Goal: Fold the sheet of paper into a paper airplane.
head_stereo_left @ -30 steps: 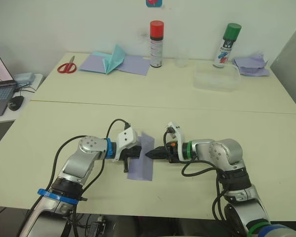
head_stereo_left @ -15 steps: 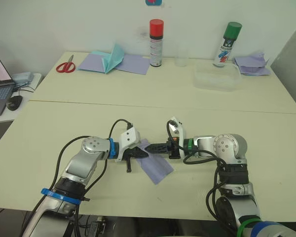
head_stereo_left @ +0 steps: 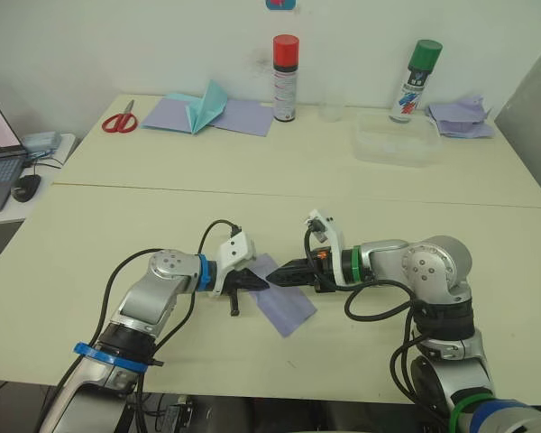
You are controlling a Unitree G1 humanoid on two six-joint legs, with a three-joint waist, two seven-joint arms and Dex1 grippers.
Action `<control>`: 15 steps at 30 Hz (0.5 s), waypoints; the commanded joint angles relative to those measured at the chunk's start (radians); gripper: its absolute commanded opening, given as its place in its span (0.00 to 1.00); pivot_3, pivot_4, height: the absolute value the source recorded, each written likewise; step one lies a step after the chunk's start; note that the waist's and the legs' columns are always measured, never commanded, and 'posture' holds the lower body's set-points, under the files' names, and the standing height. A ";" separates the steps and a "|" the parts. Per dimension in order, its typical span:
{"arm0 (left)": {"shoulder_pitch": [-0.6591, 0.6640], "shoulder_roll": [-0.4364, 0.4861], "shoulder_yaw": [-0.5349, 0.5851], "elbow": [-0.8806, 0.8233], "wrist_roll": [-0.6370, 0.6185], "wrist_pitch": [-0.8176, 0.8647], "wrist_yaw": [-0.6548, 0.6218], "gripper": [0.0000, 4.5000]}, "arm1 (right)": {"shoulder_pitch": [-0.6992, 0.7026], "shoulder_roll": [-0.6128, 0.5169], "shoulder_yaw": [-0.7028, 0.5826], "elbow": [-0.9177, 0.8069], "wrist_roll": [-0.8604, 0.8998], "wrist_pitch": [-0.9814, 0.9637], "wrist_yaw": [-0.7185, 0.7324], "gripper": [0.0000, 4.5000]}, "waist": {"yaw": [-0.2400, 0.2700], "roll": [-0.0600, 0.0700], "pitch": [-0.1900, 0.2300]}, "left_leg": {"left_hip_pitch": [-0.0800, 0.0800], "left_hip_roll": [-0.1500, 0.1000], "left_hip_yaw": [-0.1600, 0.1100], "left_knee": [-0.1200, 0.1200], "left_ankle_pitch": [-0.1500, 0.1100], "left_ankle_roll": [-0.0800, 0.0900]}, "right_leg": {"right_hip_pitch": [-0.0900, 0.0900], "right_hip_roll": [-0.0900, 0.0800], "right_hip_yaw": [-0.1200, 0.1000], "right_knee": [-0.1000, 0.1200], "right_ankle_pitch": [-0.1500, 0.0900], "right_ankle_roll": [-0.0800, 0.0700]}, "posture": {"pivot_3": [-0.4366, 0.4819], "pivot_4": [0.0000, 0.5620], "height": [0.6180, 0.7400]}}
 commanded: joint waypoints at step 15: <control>-0.057 0.002 0.006 -0.082 -0.074 0.072 -0.012 0.00 | 0.028 -0.238 0.281 -0.063 -0.105 -0.342 0.075 0.57 | 0.000 0.000 0.000 | 0.000 -0.001 -0.001 0.001 0.000 0.000 | 0.000 0.001 0.000 0.000 0.000 0.000 | 0.48 0.27 1.00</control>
